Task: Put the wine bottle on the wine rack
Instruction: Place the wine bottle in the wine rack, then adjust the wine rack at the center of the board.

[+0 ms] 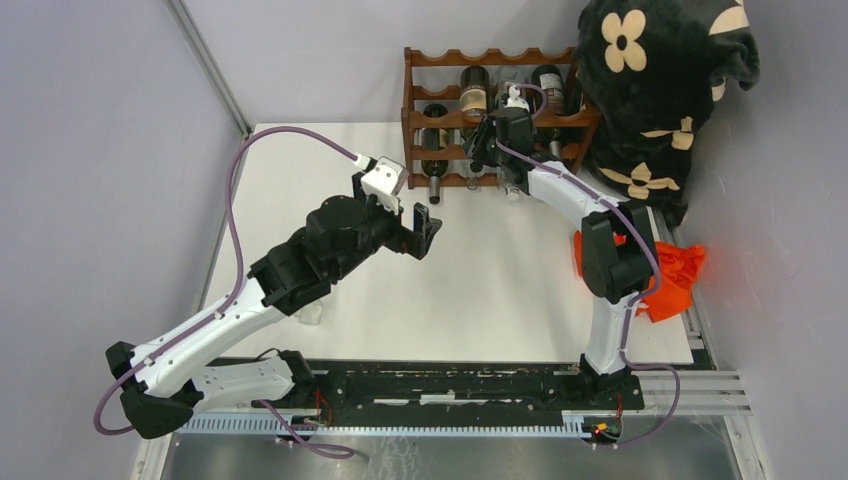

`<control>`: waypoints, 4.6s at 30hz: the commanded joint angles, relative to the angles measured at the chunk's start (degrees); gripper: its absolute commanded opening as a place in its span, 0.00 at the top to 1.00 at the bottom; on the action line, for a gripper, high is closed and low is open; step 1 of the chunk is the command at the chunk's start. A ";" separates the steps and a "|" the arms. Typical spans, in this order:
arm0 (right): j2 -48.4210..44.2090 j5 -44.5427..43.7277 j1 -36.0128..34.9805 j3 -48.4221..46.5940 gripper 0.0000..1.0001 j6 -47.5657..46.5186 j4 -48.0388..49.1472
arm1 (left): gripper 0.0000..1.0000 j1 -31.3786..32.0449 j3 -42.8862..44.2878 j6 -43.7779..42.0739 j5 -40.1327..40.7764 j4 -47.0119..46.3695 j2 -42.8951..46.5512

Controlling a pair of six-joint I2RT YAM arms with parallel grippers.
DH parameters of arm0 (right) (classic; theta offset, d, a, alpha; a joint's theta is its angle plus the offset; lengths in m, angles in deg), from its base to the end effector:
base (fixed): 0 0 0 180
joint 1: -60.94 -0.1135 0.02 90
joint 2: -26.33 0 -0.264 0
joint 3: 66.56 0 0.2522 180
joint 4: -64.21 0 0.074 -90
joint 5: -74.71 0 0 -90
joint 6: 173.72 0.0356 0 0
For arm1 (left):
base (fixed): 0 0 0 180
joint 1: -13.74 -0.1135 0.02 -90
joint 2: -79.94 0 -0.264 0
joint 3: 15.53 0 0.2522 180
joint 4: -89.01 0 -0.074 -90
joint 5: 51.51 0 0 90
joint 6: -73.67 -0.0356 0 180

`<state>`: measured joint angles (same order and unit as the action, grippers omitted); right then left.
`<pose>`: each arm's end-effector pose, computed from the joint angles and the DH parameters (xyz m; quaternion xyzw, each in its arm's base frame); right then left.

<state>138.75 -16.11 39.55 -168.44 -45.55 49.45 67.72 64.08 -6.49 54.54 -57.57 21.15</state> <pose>0.4357 0.1701 0.2646 0.1270 0.8352 0.2605 0.4674 0.1400 -0.1758 0.4053 0.2095 0.7490 -0.2348 0.5831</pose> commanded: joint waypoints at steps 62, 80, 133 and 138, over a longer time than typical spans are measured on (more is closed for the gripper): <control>-9.63 4.46 0.78 10.13 0.50 -9.68 13.49 | 0.00 -0.19 0.24 2.17 -0.49 -3.05 1.60; -5.54 -1.77 -1.33 10.22 0.56 -11.41 8.92 | 0.00 -0.19 -2.47 2.22 -0.41 -3.29 4.85; -3.85 34.64 0.80 -13.88 0.15 -61.58 -1.13 | 0.00 -0.21 -4.91 3.21 -1.32 -2.46 11.45; 3.74 33.48 0.86 -24.95 0.15 -62.43 -4.62 | 0.00 -0.19 -4.29 2.86 -0.70 -1.98 10.77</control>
<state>138.59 18.95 40.12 -184.83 -105.37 47.38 67.72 58.92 -5.90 53.43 -57.81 31.62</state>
